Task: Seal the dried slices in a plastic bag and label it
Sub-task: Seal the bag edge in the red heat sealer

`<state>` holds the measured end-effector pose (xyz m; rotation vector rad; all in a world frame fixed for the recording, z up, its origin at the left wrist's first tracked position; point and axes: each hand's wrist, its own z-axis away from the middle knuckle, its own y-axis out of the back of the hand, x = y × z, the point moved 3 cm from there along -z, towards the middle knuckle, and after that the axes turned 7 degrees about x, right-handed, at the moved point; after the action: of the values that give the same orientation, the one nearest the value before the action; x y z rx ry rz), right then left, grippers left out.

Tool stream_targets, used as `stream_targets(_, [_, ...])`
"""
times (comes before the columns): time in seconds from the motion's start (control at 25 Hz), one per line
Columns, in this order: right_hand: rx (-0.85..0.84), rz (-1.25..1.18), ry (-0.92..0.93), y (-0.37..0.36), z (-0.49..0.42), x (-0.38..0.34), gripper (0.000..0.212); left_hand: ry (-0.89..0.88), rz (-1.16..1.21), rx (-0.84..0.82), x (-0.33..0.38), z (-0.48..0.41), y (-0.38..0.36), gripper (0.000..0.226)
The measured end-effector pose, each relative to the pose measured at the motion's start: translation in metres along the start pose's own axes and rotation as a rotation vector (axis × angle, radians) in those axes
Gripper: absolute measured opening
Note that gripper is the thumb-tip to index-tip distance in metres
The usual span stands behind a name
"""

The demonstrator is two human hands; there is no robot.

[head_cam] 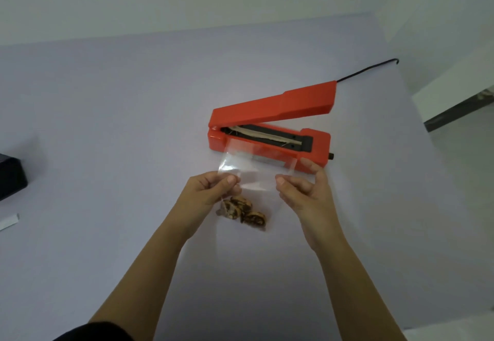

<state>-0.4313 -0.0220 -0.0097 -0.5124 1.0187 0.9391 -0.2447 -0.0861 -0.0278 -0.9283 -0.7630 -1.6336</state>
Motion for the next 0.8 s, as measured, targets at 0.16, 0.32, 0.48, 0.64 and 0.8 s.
stream_targets(0.16, [0.08,-0.064,-0.038,0.006,-0.006,-0.001,0.045,-0.017,-0.028,-0.011,0.004,-0.008,-0.014,0.029])
stream_targets(0.32, [0.177,0.004,0.054,0.013,-0.014,-0.009,0.033,-0.013,0.037,0.067,0.009,-0.013,-0.022,0.025])
stream_targets(0.48, [0.205,0.037,0.082,0.01,-0.021,-0.011,0.027,-0.016,0.058,0.17,0.012,-0.011,-0.027,0.023])
stream_targets(0.64, [0.218,0.075,0.04,0.01,-0.031,-0.01,0.02,0.034,0.078,0.266,0.013,-0.011,-0.03,0.022])
stream_targets(0.8, [0.234,0.174,0.097,0.011,-0.034,-0.015,0.019,0.053,0.041,0.307,0.016,-0.011,-0.029,0.025])
